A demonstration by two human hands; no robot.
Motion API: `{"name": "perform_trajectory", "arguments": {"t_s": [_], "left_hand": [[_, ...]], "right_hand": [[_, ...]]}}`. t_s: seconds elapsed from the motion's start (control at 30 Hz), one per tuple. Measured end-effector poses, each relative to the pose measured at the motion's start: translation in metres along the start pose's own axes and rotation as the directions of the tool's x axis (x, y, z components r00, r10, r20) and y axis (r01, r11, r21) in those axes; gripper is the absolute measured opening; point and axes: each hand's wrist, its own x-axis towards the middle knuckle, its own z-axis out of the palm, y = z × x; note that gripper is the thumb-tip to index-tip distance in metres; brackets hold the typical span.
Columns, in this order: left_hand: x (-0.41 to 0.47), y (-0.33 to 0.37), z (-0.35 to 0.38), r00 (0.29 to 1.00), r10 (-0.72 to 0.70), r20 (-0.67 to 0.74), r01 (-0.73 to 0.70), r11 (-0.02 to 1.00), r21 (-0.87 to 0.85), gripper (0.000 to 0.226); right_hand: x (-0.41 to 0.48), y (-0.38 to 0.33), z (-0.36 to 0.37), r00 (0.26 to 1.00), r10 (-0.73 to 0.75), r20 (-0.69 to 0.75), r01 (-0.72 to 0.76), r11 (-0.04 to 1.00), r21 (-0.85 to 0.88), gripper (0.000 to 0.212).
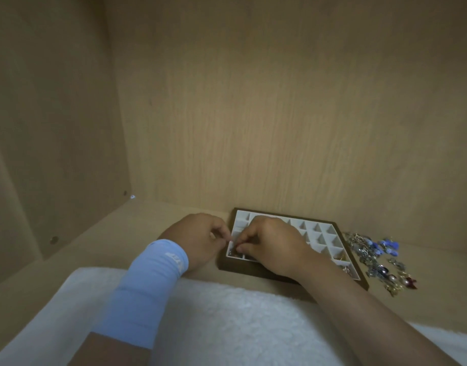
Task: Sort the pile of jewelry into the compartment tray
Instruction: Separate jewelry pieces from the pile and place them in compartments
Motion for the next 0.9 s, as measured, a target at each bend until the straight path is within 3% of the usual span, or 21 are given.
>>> {"name": "perform_trajectory", "arguments": {"t_s": [0.27,0.53,0.67,0.77,0.9], "left_hand": [[0.003,0.005,0.017,0.997,0.046,0.061,-0.052,0.993,0.108,0.017],[0.006,0.003,0.027,0.996,0.088,-0.003,-0.087,0.981,0.174,0.015],[0.006,0.005,0.030,0.996,0.077,-0.049,-0.065,0.975,0.213,0.013],[0.005,0.011,0.031,0.987,0.107,-0.121,-0.086,0.982,0.167,0.006],[-0.001,0.033,0.044,0.958,0.224,-0.181,-0.220,0.975,0.041,0.008]], "right_hand": [[-0.002,0.003,0.003,1.000,0.020,-0.025,-0.019,1.000,0.012,0.010],[-0.009,0.003,0.001,0.999,-0.034,0.034,0.036,0.996,-0.080,0.021],[-0.018,0.006,-0.002,0.999,-0.040,-0.007,0.039,0.995,-0.091,0.025],[-0.031,0.016,-0.018,0.997,-0.023,-0.080,0.015,0.995,-0.094,0.025],[-0.063,0.048,-0.050,0.988,0.073,-0.136,-0.088,0.991,-0.103,0.021]]}}
